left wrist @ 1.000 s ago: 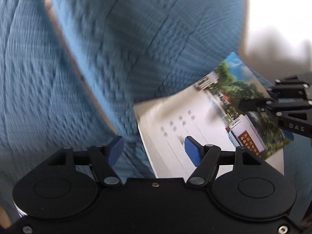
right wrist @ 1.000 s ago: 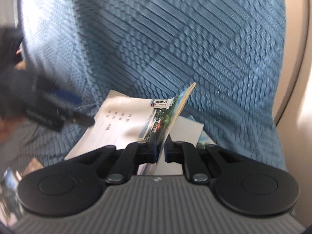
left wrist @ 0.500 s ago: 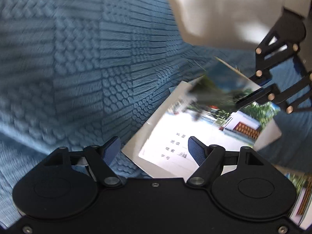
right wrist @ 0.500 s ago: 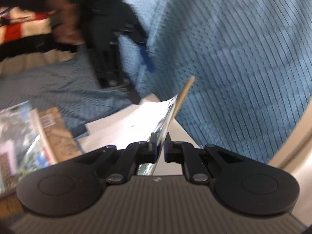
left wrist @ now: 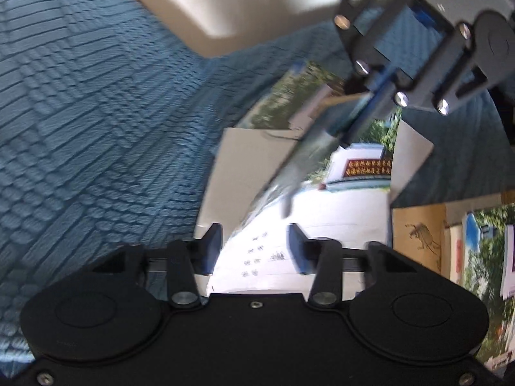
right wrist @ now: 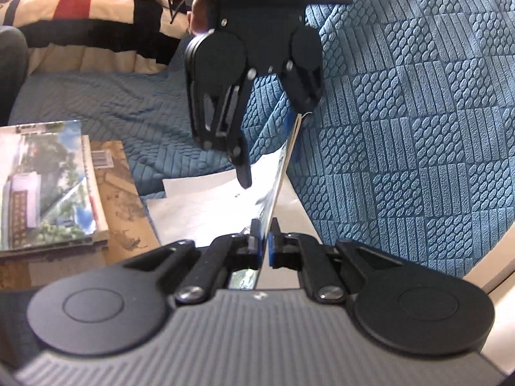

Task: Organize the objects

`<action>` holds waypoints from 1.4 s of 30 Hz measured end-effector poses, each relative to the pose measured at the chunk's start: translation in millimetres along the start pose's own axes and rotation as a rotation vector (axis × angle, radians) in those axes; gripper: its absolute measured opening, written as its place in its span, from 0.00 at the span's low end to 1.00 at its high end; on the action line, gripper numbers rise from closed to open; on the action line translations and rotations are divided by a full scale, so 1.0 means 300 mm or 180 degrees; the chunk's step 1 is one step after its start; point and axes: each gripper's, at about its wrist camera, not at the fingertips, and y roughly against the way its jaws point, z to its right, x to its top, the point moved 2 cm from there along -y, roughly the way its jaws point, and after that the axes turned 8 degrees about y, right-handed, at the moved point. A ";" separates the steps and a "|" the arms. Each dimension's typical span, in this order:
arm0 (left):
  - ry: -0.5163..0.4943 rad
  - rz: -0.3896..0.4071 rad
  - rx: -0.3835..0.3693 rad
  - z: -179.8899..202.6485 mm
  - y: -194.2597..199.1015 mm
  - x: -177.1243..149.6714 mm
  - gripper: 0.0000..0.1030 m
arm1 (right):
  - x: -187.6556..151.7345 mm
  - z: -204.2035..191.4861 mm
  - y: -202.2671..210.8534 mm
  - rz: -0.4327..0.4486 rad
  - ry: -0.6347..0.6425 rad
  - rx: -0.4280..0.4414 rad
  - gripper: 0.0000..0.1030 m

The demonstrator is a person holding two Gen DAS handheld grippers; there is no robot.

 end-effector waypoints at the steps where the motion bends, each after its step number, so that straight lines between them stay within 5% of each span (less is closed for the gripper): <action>1: -0.0033 0.0021 0.0055 0.004 -0.003 0.001 0.32 | -0.002 0.001 0.002 -0.0001 -0.0020 0.0010 0.06; 2: -0.0026 0.0033 0.0097 0.002 -0.007 0.003 0.23 | -0.003 0.002 0.002 -0.0010 -0.0038 0.0012 0.06; 10: 0.0276 0.0171 0.0078 -0.004 -0.031 -0.028 0.08 | -0.027 0.059 -0.020 -0.0068 -0.0726 -0.0013 0.09; 12: 0.0304 0.0216 0.0069 0.004 -0.033 -0.038 0.07 | -0.051 0.086 -0.036 -0.0082 -0.1054 0.0038 0.14; 14: 0.0380 0.0253 0.0067 0.002 -0.029 -0.051 0.06 | -0.085 0.116 -0.054 -0.0100 -0.1480 0.0178 0.33; 16: 0.0471 0.0270 0.0046 -0.005 -0.025 -0.065 0.06 | -0.114 0.136 -0.067 -0.0085 -0.1821 0.0379 0.37; 20: 0.0595 0.0301 0.0013 -0.012 -0.009 -0.101 0.06 | -0.160 0.157 -0.079 0.0079 -0.2332 0.0711 0.39; 30: 0.0985 0.0351 0.0052 -0.065 0.008 -0.157 0.05 | -0.249 0.167 -0.128 0.0068 -0.3073 0.1047 0.39; 37: 0.1218 0.0346 0.0093 -0.100 0.014 -0.203 0.05 | -0.295 0.158 -0.151 0.0305 -0.3748 0.1118 0.39; 42: 0.1369 0.0324 0.0129 -0.118 0.009 -0.238 0.05 | -0.278 0.131 -0.158 0.0275 -0.3804 0.1110 0.39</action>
